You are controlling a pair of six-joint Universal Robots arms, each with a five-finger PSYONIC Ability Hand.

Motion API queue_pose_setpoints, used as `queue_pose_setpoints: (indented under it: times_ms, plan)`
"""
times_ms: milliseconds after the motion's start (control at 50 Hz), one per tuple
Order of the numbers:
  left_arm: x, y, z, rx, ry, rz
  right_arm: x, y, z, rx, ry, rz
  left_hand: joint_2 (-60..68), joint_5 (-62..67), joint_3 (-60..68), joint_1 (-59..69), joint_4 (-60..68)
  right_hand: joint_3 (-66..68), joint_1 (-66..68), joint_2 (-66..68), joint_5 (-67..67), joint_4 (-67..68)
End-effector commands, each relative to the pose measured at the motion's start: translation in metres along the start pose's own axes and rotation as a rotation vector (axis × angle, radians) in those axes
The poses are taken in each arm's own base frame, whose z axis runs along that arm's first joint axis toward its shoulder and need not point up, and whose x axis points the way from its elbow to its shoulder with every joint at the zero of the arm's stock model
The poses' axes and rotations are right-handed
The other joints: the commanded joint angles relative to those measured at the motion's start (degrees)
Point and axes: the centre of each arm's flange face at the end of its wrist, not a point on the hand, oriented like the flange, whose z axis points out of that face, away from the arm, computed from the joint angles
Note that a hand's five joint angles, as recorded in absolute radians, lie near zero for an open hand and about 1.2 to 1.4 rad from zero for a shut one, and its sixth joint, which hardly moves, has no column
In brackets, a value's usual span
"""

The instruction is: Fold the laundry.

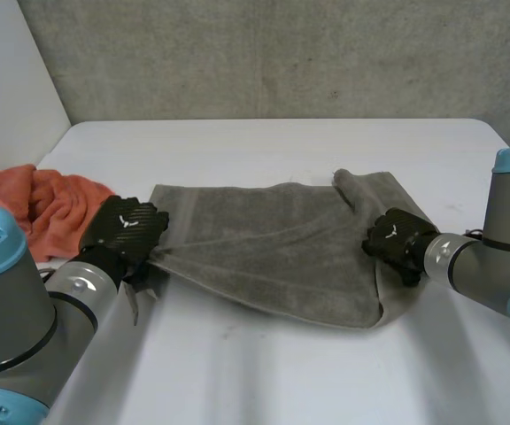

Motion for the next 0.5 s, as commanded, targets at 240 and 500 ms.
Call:
queue_pose_setpoints:
  times_ms: [240,500]
  plan:
    - [-0.001,0.006,0.004,-0.02,-0.005,-0.003,0.036,0.03,-0.026,-0.079,0.086,0.152,5.9,7.9,5.9,10.0,5.5,38.2,44.3,38.3,38.8,38.2]
    - [0.007,0.032,0.01,-0.12,0.028,-0.01,0.062,0.055,-0.053,-0.042,0.193,0.637,-28.8,-26.8,-28.8,-24.7,-29.2,38.2,44.3,38.3,38.8,38.2]
